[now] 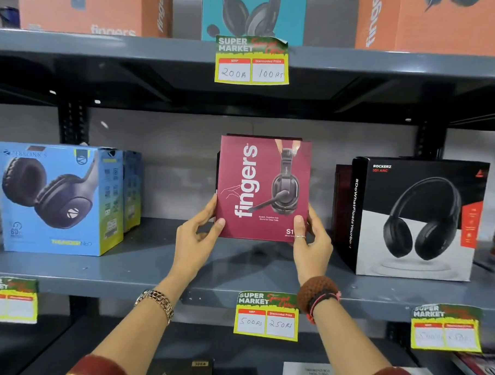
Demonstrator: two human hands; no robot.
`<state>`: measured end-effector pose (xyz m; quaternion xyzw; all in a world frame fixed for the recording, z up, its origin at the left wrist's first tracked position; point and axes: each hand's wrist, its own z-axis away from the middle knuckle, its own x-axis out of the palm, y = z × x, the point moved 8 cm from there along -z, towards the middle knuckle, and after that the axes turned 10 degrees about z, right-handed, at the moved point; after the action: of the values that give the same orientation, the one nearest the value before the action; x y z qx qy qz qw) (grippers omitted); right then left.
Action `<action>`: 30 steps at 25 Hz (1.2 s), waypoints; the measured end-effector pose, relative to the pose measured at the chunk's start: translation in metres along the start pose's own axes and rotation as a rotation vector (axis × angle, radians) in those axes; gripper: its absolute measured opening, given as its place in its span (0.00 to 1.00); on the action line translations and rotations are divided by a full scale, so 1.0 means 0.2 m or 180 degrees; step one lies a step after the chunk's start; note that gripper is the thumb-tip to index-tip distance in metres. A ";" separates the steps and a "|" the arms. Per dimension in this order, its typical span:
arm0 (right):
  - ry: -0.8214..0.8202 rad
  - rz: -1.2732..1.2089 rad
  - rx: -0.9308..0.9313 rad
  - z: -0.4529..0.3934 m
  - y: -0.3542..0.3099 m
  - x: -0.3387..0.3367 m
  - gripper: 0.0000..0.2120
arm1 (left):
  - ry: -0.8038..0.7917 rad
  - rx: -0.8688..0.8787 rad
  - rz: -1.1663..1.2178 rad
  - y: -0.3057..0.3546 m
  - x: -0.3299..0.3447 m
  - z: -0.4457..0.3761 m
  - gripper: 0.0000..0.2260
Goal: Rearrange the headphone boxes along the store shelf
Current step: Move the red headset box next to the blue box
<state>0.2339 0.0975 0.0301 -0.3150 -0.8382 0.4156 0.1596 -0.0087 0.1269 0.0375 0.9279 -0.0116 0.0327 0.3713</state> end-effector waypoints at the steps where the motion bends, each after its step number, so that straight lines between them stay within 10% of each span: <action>1: 0.0015 -0.0025 -0.0023 0.00 0.00 0.00 0.20 | 0.0003 0.0016 -0.0013 0.01 0.00 0.00 0.24; 17: -0.1363 0.0047 -0.0011 0.42 -0.28 0.53 0.13 | 0.1132 -0.0040 -0.0122 0.02 -0.74 0.26 0.24; 30: -0.1213 0.0335 0.0110 0.64 -0.31 0.80 0.14 | 0.0989 -0.0355 -0.0342 -0.06 -1.13 0.22 0.22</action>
<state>0.0212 0.0995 0.0025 -0.2712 -0.8283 0.4899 -0.0185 -0.2310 0.1051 -0.0186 0.8889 0.0937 0.1551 0.4208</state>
